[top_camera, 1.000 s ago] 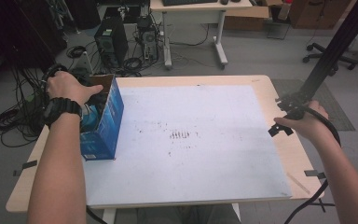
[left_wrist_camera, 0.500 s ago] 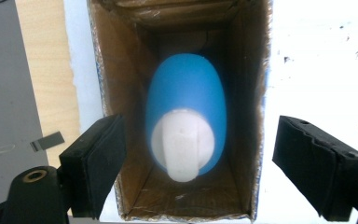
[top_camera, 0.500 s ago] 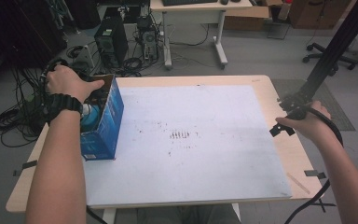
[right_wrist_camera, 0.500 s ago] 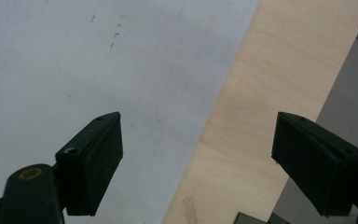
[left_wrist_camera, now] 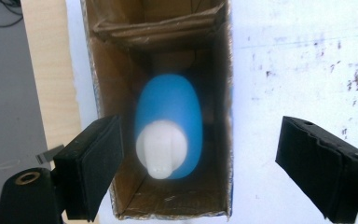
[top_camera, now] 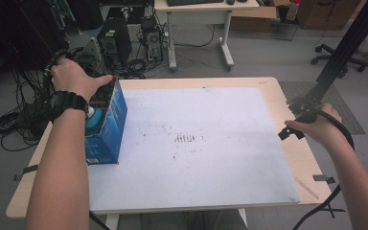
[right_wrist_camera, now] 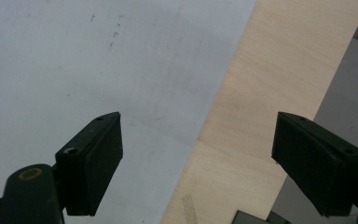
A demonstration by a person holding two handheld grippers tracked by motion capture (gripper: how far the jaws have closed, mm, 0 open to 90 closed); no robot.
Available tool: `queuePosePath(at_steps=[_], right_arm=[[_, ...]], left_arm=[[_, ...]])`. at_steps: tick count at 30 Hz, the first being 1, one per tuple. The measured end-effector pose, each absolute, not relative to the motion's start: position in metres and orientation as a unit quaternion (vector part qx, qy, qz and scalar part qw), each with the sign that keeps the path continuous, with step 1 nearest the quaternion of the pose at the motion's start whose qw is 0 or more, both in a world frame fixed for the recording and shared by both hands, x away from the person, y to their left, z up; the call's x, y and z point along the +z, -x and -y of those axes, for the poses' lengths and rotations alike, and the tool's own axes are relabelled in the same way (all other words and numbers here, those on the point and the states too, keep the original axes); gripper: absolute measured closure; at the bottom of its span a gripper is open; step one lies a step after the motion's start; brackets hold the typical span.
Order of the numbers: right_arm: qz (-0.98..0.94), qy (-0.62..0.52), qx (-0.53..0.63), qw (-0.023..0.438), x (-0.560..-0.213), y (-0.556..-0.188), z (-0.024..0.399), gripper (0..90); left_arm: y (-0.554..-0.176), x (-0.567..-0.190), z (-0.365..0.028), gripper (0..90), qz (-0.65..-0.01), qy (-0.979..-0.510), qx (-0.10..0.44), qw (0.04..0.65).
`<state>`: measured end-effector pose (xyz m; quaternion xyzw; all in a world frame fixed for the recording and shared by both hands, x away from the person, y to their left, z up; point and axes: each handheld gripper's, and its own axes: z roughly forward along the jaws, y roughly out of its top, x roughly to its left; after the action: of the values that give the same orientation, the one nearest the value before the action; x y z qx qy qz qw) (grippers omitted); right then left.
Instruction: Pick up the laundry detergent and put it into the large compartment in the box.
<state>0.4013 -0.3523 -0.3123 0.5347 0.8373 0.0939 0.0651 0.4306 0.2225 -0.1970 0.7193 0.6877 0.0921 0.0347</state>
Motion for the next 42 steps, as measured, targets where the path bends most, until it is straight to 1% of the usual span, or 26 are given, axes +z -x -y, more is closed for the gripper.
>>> queuePosePath(at_steps=[5, 16, 29, 42], right_arm=[[-0.837, -0.535, 0.095, 0.065, -0.312, -0.401, 0.353, 16.4], [-0.838, -0.533, 0.095, 0.066, -0.310, -0.400, 0.351, 16.3], [-0.837, -0.534, 0.095, 0.067, -0.310, -0.398, 0.352, 16.3], [-0.838, -0.533, 0.096, 0.068, -0.308, -0.396, 0.353, 16.3]], left_arm=[[-0.430, -0.191, -0.216, 14.4, -0.681, -0.725, 0.098, 0.045], [-0.432, -0.188, -0.197, 13.9, -0.660, -0.743, 0.094, 0.056], [-0.434, -0.192, -0.168, 13.8, -0.637, -0.763, 0.089, 0.059], [-0.437, -0.199, -0.140, 13.6, -0.626, -0.773, 0.083, 0.060]])
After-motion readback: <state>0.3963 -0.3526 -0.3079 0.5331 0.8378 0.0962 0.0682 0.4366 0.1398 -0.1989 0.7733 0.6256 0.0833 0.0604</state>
